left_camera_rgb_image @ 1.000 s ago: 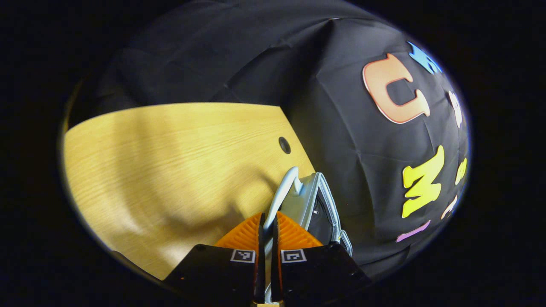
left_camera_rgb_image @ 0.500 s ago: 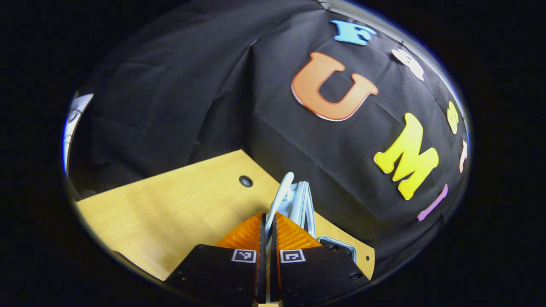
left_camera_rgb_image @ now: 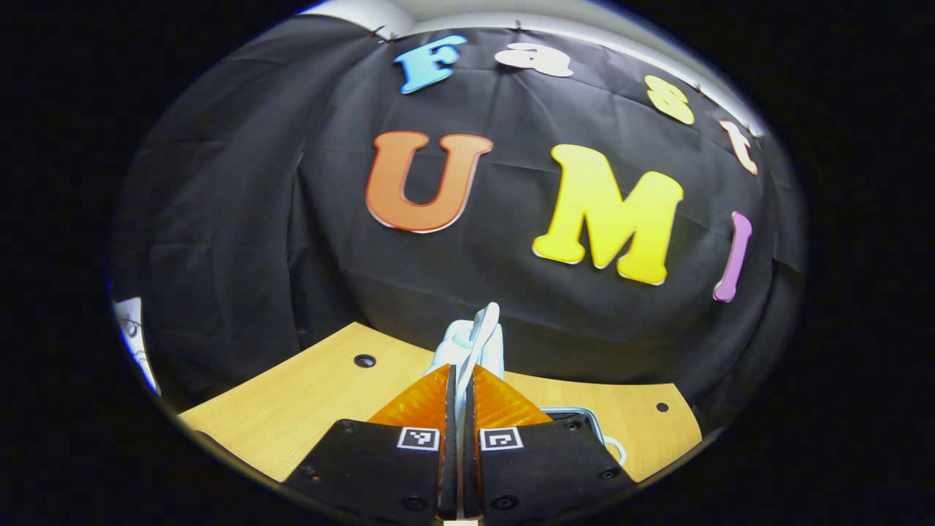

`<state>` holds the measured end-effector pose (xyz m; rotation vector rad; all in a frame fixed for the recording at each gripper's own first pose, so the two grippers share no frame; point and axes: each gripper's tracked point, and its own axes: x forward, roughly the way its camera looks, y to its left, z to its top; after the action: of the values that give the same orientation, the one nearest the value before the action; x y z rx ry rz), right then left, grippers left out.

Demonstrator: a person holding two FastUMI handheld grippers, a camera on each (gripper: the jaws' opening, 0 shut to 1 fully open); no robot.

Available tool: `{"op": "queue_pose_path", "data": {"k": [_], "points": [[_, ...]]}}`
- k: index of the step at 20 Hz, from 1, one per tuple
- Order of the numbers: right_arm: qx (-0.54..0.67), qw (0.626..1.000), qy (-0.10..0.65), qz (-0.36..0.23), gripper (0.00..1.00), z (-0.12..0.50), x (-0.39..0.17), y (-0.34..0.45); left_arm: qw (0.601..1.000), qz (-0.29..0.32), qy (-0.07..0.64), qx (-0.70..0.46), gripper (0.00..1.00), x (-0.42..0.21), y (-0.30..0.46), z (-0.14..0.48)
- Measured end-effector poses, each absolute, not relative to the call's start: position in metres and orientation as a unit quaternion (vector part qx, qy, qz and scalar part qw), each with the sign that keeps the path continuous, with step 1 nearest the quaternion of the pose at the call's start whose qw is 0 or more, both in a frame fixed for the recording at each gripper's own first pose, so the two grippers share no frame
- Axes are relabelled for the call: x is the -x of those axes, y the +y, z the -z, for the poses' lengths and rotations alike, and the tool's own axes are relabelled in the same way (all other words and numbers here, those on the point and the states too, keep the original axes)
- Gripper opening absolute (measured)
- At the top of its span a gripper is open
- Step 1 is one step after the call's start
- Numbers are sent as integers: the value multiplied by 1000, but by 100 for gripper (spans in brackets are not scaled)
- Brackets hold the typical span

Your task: First open the suitcase, pack the skin care products into it, and then close the suitcase.

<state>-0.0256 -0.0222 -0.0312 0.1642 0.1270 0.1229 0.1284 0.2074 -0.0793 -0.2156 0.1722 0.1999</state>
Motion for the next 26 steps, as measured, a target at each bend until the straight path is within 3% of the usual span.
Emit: {"op": "queue_pose_path", "data": {"k": [9,14,26], "points": [[-78,992,72,-62,78,49,31,-60,993,-36,107,41,6,-145,54,97],[-72,992,84,-59,80,66,34,-79,982,47,180,-18,6,-151,-38,164],[-101,982,152,-36,80,137,47,-132,955,29,266,-126,6,-168,-82,267]]}}
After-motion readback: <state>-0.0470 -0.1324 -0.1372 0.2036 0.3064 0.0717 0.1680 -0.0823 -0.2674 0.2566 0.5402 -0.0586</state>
